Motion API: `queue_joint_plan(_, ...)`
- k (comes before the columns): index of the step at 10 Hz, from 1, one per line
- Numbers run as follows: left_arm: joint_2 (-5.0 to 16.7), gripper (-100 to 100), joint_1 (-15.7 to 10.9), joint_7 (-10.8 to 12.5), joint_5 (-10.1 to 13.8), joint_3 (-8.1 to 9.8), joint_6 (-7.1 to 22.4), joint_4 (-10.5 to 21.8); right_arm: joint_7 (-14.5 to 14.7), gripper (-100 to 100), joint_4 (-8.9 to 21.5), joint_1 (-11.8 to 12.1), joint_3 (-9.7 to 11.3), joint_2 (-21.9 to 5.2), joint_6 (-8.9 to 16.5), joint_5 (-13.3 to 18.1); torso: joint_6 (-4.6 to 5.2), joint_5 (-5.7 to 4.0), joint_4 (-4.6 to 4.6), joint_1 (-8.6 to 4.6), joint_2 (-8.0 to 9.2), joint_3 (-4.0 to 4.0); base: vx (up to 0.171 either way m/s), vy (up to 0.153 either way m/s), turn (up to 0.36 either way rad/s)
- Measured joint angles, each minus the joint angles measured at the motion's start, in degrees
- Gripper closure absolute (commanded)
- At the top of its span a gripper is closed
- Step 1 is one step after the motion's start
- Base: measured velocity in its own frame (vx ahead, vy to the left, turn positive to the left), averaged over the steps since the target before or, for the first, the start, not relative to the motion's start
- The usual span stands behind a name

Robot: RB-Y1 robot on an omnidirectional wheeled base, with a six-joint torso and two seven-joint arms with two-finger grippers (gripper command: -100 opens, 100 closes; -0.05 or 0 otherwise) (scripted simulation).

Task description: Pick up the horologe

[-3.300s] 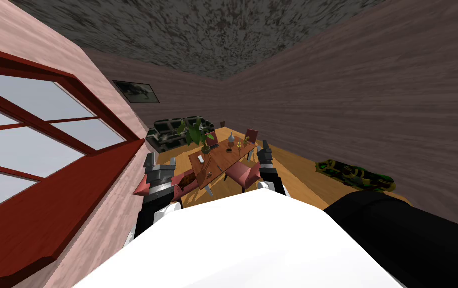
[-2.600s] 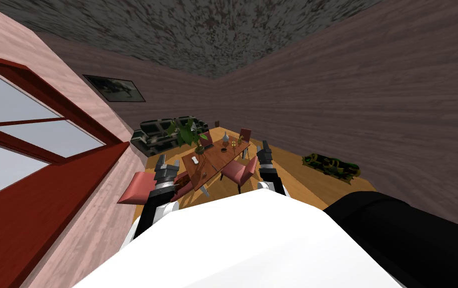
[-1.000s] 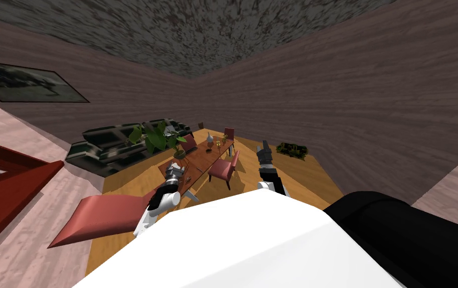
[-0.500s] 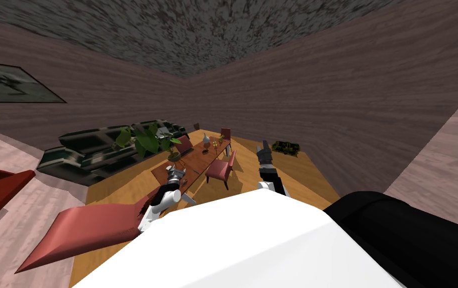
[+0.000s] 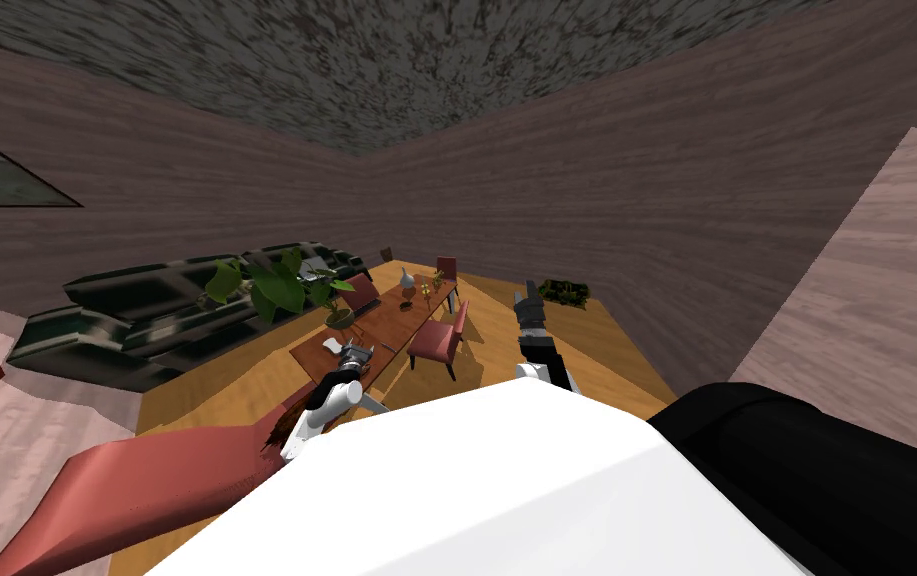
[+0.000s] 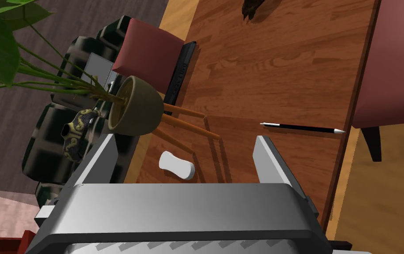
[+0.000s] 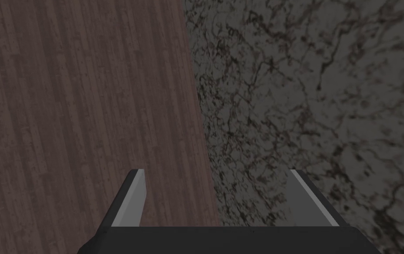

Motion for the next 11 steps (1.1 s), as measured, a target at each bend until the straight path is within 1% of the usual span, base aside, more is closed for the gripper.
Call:
queue_joint_plan(2,0.3,-100,-1.9,0.5,1.3,0.53,1.8,4.6,0.0,0,0.0,0.0,0.0,0.0,0.0,0.0,0.01,0.02,-0.02,0.13,-0.09,-0.05,0.037,0.054,-0.140)
queue_joint_plan(3,0.5,-100,-2.1,0.7,1.7,0.70,2.7,6.1,0.0,0,0.0,0.0,0.0,0.0,0.0,0.0,-0.01,0.03,-0.02,0.12,-0.08,-0.05,0.038,0.050,-0.115)
queue_joint_plan(4,0.4,-100,-2.9,0.8,2.0,1.12,3.9,8.1,0.0,0,0.0,0.0,0.0,0.0,0.0,0.0,0.01,0.03,-0.02,0.12,-0.11,-0.06,0.030,0.039,-0.067)
queue_joint_plan(5,0.5,-100,-3.4,0.9,2.2,1.34,4.6,9.7,0.0,0,0.0,0.0,0.0,0.0,0.0,0.0,-0.01,0.02,-0.02,0.08,-0.08,-0.05,0.036,0.053,-0.104)
queue_joint_plan(6,0.6,-100,-3.0,1.0,2.8,1.39,5.5,10.9,0.0,0,0.0,0.0,0.0,0.0,0.0,0.0,-0.01,0.02,-0.02,0.12,-0.08,-0.05,0.031,0.057,-0.053)
queue_joint_plan(7,0.4,-100,-3.7,1.0,2.7,1.72,6.2,12.5,0.0,0,0.0,0.0,0.0,0.0,0.0,0.0,-0.01,0.03,-0.02,0.12,-0.09,-0.05,0.031,0.077,-0.101)
queue_joint_plan(9,0.8,-100,-4.5,1.2,3.5,2.12,8.0,15.2,0.0,0,0.0,0.0,0.0,0.0,0.0,0.0,-0.02,0.04,-0.02,0.15,-0.06,-0.04,0.031,0.064,-0.087)
queue_joint_plan(10,0.7,-100,-5.5,1.2,3.4,2.62,8.9,17.2,0.0,0,0.0,0.0,0.0,0.0,0.0,0.0,0.00,0.03,-0.02,0.17,-0.11,-0.06,0.036,0.057,-0.060)
queue_joint_plan(11,0.9,-100,-5.9,1.2,3.8,2.64,9.4,19.0,0.0,0,0.0,0.0,0.0,0.0,0.0,0.0,-0.03,0.03,-0.03,0.13,-0.10,-0.06,0.039,0.076,-0.086)
